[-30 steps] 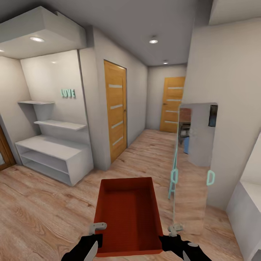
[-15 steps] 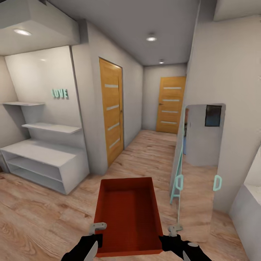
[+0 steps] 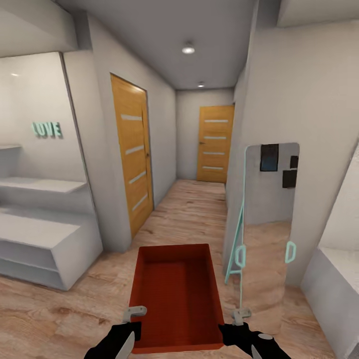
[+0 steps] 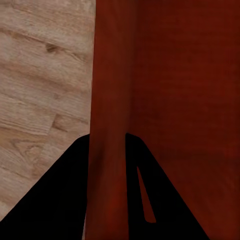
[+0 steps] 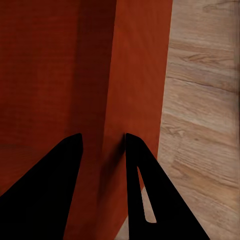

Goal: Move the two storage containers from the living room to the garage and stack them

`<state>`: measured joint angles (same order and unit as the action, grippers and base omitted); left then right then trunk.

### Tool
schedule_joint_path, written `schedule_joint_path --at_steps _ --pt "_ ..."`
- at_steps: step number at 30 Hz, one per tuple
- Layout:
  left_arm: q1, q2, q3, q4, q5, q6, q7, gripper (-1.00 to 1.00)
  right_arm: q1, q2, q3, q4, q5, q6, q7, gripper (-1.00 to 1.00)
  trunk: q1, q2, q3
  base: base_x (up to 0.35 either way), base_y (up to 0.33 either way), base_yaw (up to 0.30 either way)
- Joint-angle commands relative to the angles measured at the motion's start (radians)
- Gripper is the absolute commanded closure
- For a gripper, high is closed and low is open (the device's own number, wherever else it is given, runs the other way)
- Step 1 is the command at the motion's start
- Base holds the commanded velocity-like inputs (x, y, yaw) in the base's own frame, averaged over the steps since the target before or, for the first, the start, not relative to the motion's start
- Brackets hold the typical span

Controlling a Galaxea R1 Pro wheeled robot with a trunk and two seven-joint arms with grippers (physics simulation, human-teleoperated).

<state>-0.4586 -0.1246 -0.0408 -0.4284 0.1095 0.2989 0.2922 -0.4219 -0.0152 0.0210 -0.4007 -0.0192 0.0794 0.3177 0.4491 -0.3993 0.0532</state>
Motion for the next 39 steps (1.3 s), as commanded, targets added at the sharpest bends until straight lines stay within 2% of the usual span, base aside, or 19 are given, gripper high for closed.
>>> schedule_joint_path --at_steps 1,15,39 --pt "0.0 0.049 0.029 -0.044 0.018 0.0 -0.01 1.0 0.0 -0.002 -0.004 0.001 -0.004 0.008 0.021 1.0 0.001 -0.001 0.0 0.306 0.197 -0.275" --pt "0.0 0.051 0.029 -0.044 0.018 0.0 -0.01 1.0 0.0 -0.002 -0.004 0.0 -0.004 0.008 0.021 1.0 0.001 -0.001 0.0 0.305 0.198 -0.251" --pt "0.0 0.05 0.029 -0.044 0.016 0.0 -0.01 1.0 0.0 -0.002 -0.006 0.0 -0.002 0.008 0.021 1.0 0.001 -0.001 0.0 0.3 0.185 -0.006"
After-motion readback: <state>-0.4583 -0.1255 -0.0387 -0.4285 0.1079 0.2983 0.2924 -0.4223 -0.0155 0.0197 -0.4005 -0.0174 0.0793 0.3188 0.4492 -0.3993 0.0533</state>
